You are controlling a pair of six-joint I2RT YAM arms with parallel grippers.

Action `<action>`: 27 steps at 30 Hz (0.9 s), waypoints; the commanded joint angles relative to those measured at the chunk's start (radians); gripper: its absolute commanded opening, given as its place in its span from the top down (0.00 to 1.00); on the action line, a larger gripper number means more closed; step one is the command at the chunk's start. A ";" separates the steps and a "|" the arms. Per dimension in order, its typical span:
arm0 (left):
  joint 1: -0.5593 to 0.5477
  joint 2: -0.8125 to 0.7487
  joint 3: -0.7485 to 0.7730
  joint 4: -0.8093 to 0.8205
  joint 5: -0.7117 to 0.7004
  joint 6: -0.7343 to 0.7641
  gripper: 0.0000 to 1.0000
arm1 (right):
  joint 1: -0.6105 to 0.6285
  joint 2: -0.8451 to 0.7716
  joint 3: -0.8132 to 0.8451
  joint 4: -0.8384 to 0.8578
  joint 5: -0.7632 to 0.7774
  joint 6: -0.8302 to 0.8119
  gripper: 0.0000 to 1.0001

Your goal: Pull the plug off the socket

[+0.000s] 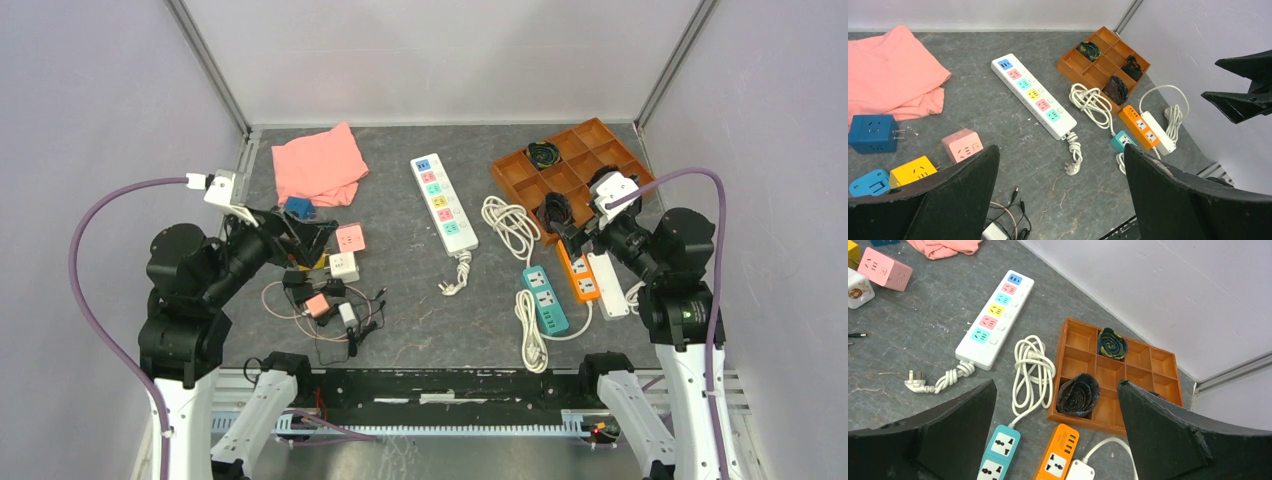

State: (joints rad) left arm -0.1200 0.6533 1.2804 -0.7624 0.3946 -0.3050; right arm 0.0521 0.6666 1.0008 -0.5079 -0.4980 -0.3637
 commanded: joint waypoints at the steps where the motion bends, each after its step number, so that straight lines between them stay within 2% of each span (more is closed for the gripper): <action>1: -0.002 -0.006 -0.018 0.000 -0.002 0.046 0.00 | -0.008 -0.009 -0.011 0.036 -0.019 0.011 0.02; 27: -0.002 -0.006 -0.045 0.017 0.013 0.042 0.00 | -0.026 -0.022 -0.047 0.046 -0.063 0.022 0.02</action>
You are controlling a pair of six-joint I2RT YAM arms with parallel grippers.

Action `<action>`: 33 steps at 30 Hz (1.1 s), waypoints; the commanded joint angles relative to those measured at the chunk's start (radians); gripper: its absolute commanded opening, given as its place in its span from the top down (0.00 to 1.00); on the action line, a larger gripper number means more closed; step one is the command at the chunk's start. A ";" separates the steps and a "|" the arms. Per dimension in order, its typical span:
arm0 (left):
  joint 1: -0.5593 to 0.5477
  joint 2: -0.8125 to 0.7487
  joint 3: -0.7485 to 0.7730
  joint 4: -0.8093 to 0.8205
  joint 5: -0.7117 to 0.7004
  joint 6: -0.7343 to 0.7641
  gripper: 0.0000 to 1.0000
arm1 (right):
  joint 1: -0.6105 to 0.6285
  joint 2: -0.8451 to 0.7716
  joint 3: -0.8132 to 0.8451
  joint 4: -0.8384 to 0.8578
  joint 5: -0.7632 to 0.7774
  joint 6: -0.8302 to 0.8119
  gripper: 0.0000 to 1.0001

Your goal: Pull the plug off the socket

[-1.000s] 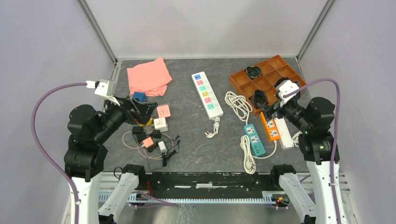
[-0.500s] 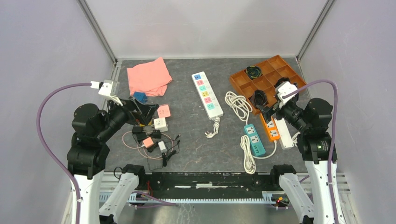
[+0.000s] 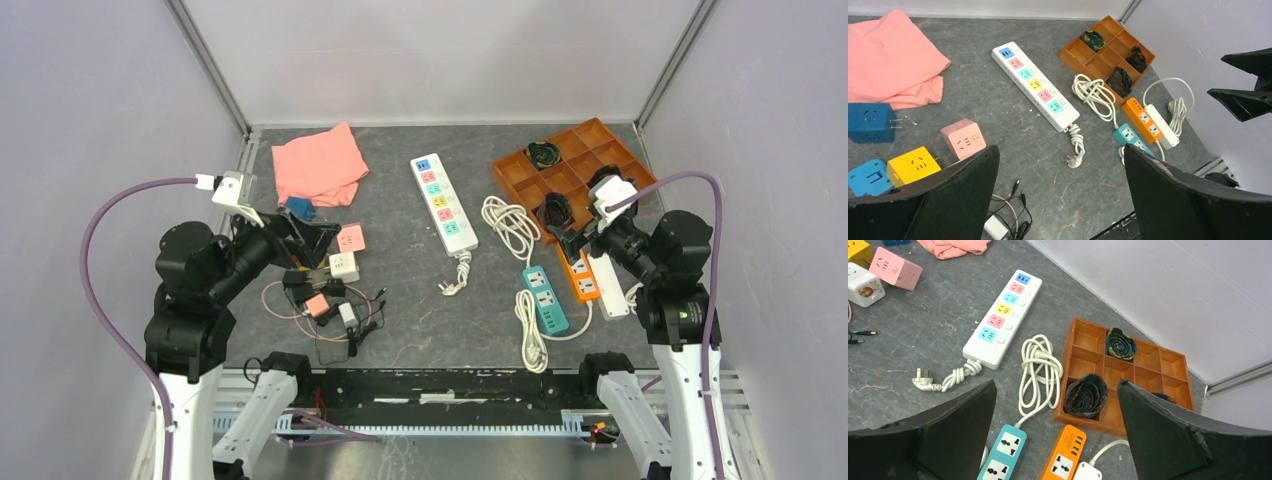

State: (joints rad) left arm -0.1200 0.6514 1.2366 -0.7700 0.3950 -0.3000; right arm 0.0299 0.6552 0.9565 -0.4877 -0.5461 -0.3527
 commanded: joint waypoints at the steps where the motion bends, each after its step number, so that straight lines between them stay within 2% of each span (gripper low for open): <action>1: -0.001 -0.004 -0.002 0.024 0.015 0.036 0.00 | -0.004 -0.009 -0.002 0.026 -0.017 0.011 0.02; 33: -0.001 -0.004 -0.014 0.033 0.038 0.024 0.00 | -0.011 -0.009 -0.007 0.025 -0.040 0.011 0.02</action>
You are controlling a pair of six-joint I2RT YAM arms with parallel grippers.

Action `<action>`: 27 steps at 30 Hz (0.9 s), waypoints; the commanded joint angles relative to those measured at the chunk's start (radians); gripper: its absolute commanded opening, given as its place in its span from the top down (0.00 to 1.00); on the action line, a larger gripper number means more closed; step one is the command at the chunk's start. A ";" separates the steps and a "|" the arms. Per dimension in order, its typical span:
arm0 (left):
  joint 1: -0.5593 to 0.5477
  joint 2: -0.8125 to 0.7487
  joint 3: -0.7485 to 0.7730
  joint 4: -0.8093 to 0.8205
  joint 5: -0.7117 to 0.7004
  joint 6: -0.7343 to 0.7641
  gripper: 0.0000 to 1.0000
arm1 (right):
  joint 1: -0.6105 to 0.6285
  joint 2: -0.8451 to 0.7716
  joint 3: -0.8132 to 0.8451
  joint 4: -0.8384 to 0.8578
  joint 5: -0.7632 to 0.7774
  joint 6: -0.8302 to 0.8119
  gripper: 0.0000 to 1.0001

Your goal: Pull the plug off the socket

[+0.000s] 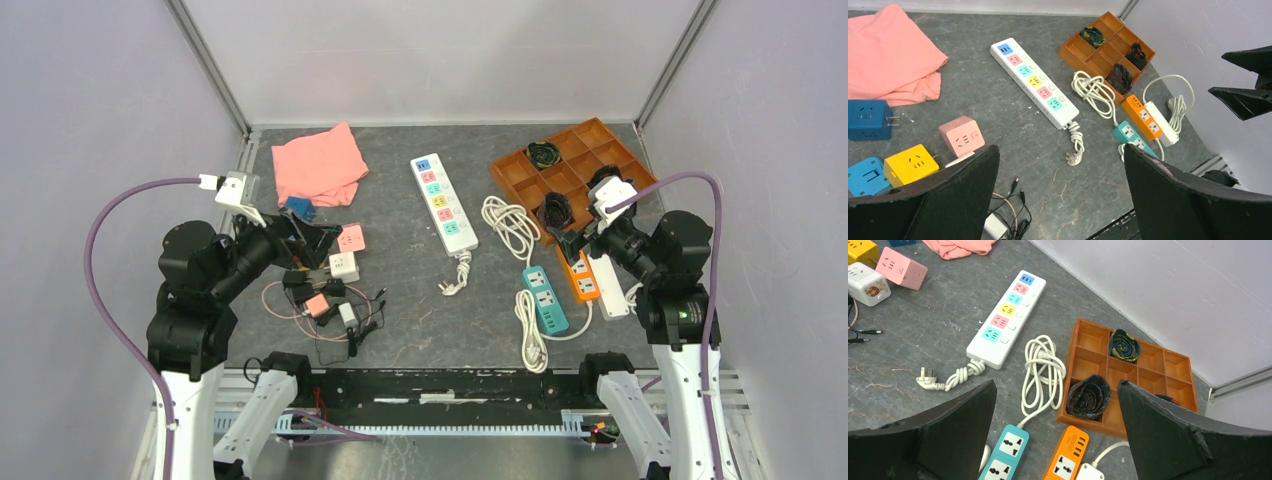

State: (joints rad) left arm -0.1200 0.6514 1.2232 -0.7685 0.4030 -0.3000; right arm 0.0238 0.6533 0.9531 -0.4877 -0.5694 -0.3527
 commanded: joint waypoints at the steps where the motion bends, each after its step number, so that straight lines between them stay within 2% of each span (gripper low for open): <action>1: -0.002 -0.004 -0.001 0.032 0.031 0.024 0.00 | -0.006 -0.008 -0.004 0.025 -0.018 0.011 0.02; 27: -0.001 -0.007 -0.004 0.031 0.039 0.021 0.00 | -0.014 -0.012 -0.007 0.025 -0.029 0.012 0.02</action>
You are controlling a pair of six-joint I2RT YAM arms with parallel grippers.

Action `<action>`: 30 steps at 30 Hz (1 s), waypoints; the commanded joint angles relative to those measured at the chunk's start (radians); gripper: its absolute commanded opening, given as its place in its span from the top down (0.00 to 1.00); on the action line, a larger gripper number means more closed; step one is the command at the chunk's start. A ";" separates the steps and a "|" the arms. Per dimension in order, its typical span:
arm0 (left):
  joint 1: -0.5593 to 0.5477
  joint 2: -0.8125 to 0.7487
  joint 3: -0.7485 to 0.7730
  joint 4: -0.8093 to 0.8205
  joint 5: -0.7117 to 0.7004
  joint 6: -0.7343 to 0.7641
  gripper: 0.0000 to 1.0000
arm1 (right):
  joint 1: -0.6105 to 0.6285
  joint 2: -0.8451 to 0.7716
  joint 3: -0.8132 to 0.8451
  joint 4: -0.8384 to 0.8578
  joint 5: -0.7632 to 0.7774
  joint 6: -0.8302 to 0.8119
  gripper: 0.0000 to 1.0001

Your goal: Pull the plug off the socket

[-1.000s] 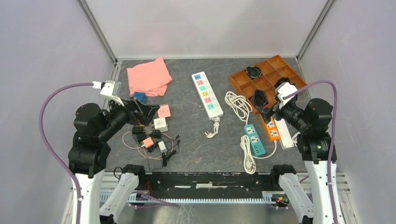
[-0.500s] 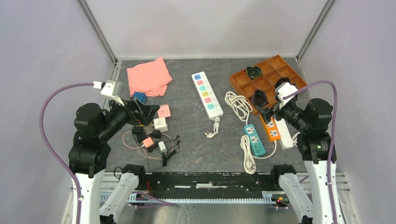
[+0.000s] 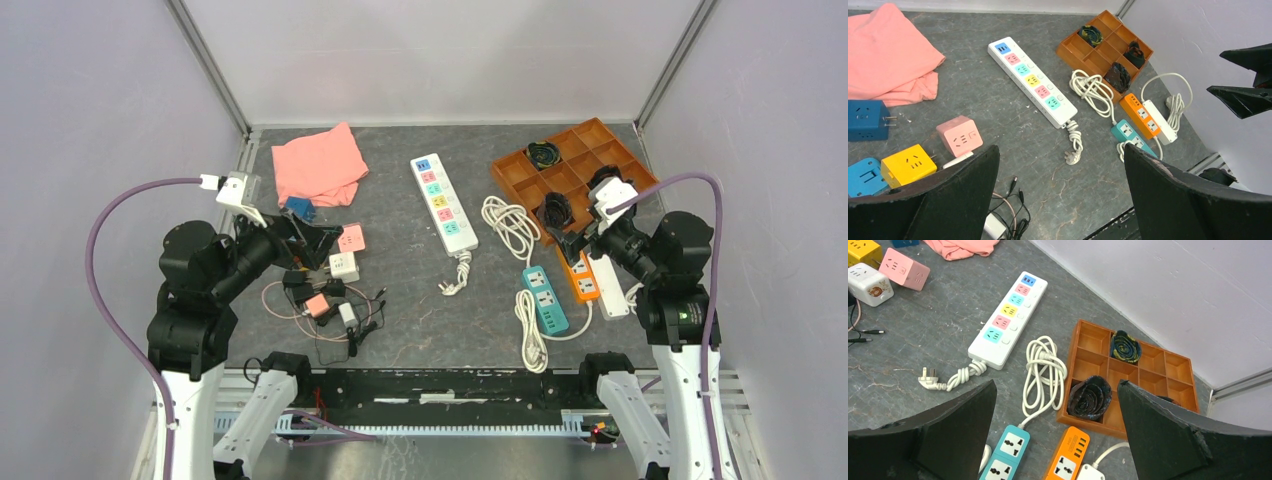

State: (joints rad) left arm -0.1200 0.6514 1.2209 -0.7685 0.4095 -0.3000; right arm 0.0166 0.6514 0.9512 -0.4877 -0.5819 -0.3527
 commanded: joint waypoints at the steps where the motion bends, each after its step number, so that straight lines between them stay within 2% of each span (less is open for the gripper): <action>1: -0.001 -0.006 -0.001 0.032 0.034 0.020 0.00 | -0.007 -0.010 -0.005 0.025 -0.018 0.012 0.02; 30: -0.001 -0.003 -0.008 0.040 0.038 0.016 0.00 | -0.010 -0.009 -0.002 0.053 0.003 0.079 0.02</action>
State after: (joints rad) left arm -0.1200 0.6514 1.2160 -0.7677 0.4221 -0.3004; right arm 0.0116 0.6468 0.9512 -0.4793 -0.5911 -0.3027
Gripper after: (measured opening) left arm 0.994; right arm 0.979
